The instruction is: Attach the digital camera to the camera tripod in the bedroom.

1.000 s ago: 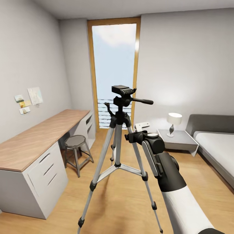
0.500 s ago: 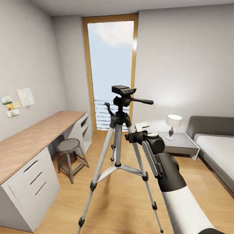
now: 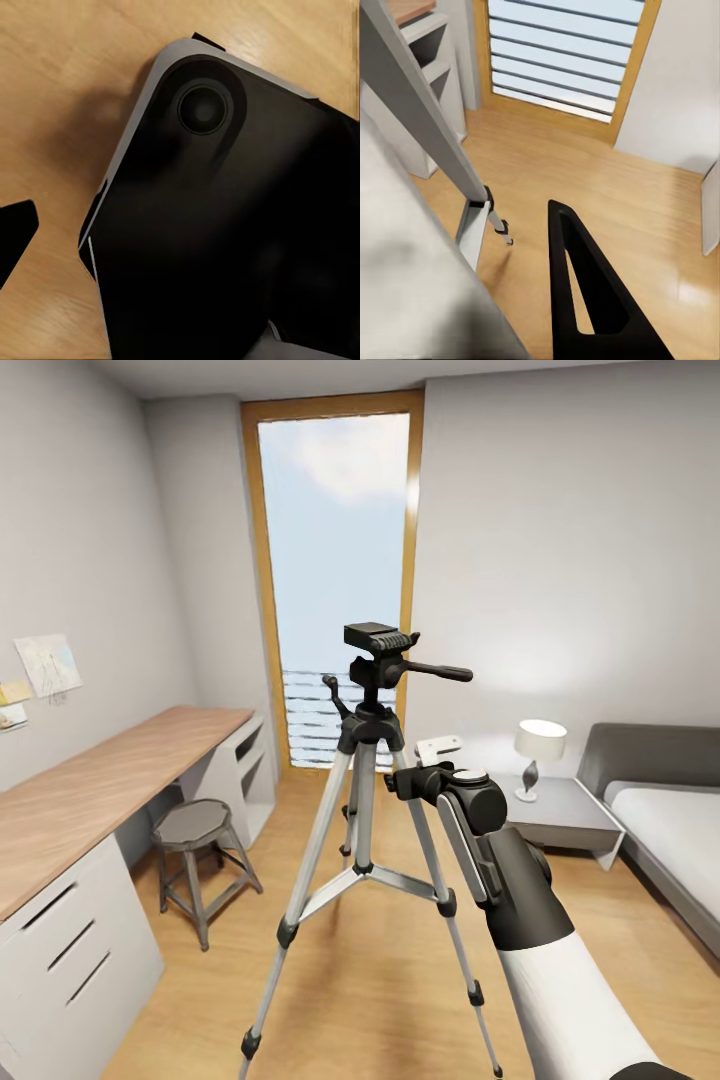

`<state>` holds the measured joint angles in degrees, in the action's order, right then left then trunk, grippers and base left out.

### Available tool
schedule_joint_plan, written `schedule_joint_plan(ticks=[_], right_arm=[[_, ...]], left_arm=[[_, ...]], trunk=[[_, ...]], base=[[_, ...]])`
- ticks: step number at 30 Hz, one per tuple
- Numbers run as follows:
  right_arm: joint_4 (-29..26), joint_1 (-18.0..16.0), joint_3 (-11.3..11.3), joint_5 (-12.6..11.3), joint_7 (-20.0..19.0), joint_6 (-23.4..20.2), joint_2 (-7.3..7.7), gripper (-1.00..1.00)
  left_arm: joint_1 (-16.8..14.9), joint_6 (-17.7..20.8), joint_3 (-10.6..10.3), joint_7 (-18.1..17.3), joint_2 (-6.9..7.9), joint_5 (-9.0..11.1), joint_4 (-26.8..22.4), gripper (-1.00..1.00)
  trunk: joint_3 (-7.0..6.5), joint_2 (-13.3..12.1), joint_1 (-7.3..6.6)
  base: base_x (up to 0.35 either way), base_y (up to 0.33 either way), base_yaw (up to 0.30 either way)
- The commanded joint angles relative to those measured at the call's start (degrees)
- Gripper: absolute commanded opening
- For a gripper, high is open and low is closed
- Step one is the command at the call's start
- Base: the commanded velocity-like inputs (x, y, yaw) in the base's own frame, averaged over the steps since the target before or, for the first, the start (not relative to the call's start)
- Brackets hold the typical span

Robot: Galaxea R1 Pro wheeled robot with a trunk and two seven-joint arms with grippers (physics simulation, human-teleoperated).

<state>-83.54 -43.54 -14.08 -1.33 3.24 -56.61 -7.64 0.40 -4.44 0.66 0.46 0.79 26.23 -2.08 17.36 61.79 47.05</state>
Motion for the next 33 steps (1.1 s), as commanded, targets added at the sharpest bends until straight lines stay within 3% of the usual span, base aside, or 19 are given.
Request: schedule_joint_plan(ticks=[1, 33], right_arm=[[0.0, -0.1, -0.1, -0.2, 0.4, -0.2, -0.01, -1.0], [0.0, -0.1, 0.1, -0.2, 0.5, 0.0, 0.32, -1.0]], left_arm=[[0.0, 0.0, 0.0, 0.0, 0.0, 0.1, -0.1, 1.0], [0.0, -0.1, 0.0, 0.0, 0.0, 0.1, -0.1, 1.0]], trunk=[[0.06, 0.0, 0.03], [0.06, 0.0, 0.03]], base=[[0.307, -0.077, 0.0], [0.307, -0.076, 0.0]])
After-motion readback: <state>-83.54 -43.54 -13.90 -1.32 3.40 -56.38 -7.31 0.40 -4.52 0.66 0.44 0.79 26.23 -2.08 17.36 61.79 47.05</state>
